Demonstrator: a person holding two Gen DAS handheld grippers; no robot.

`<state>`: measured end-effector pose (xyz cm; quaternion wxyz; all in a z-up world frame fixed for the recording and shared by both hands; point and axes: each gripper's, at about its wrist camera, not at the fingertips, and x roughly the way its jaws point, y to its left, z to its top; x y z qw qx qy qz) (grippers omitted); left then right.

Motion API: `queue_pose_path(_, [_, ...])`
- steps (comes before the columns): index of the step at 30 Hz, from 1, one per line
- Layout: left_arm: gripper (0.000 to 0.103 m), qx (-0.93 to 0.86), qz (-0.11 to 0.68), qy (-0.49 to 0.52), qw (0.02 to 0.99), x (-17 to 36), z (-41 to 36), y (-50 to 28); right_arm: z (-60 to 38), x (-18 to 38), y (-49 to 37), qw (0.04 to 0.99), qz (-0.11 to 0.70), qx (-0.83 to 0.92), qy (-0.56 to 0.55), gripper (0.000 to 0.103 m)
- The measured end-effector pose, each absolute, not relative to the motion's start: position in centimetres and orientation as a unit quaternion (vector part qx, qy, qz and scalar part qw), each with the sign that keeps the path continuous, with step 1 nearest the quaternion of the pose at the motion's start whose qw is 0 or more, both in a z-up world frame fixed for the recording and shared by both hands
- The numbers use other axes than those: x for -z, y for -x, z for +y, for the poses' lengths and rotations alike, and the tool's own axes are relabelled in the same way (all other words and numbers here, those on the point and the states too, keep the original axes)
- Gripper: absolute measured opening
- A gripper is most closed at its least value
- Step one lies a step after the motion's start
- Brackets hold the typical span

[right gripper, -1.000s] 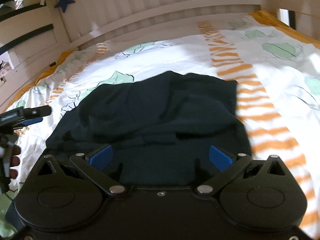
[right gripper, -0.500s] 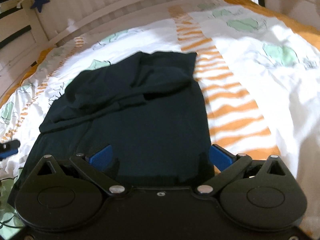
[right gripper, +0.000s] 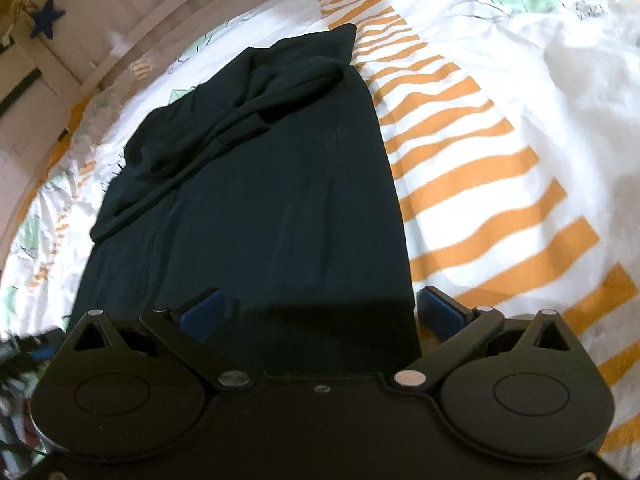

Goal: Fold large clothes

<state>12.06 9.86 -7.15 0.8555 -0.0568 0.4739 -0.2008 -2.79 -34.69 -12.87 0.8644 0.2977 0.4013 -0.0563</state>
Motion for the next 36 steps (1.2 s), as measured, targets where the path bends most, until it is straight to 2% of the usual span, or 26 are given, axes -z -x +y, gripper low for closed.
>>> queue_pose_path(12, [0.103, 0.208, 0.508, 0.037, 0.835, 9.3, 9.1, -11.9, -33.2, 12.9, 4.0, 0.861, 0.413, 0.014, -0.296, 0.103])
queue_pose_path(36, [0.102, 0.209, 0.495, 0.070, 0.840, 8.7, 9.4, -10.3, -33.1, 14.0, 3.9, 0.868, 0.387, 0.000, -0.310, 0.103])
